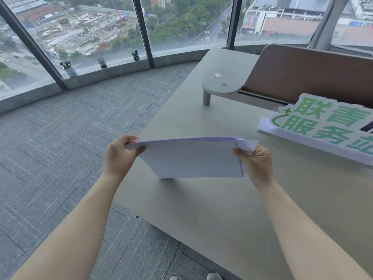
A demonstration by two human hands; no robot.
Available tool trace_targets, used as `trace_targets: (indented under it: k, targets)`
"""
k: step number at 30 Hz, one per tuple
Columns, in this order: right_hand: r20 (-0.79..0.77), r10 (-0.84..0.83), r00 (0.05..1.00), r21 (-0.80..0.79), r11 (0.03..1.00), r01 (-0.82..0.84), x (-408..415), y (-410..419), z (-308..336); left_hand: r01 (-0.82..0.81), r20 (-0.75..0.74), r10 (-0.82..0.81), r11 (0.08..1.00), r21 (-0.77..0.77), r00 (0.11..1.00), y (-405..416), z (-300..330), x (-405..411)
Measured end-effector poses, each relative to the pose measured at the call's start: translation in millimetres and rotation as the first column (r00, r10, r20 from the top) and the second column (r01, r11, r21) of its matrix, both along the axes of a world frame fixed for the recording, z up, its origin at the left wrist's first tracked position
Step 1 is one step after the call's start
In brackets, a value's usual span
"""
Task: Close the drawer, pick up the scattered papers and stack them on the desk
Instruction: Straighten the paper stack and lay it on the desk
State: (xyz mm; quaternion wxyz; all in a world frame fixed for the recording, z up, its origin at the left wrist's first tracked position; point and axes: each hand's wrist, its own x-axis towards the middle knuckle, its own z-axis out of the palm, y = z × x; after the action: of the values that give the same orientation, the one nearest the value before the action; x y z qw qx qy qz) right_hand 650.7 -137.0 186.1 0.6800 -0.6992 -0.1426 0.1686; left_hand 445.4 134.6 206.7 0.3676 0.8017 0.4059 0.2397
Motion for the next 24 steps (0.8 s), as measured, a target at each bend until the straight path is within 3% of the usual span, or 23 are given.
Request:
trace_targets:
  k: [3, 5, 12, 17, 24]
  targets:
    - [-0.023, -0.017, 1.000, 0.014, 1.000, 0.017, 3, -7, -6, 0.024, 0.163, 0.047, 0.913, -0.407, 0.986, 3, -18, -3]
    - [-0.035, -0.021, 0.999, 0.013, 1.000, 0.021, 4, -10, -11, 0.062, 0.166, 0.024, 0.868, -0.493, 0.986, -1, -34, -1]
    - [-0.086, -0.023, 0.996, 0.014, 1.000, 0.025, -4, -14, -29, 0.083, 0.314, 0.123, 0.817, -0.570, 0.942, -32, -54, 12]
    - [-0.091, -0.132, 0.987, 0.087, 0.986, 0.140, -3, -12, -31, 0.137, 0.467, 0.159, 0.831, -0.539, 0.870, -38, -45, 25]
    - [-0.070, -0.201, 0.977, 0.055, 0.977, 0.205, -3, -18, -48, 0.195, 0.501, 0.113, 0.832, -0.520, 0.858, -40, -59, 29]
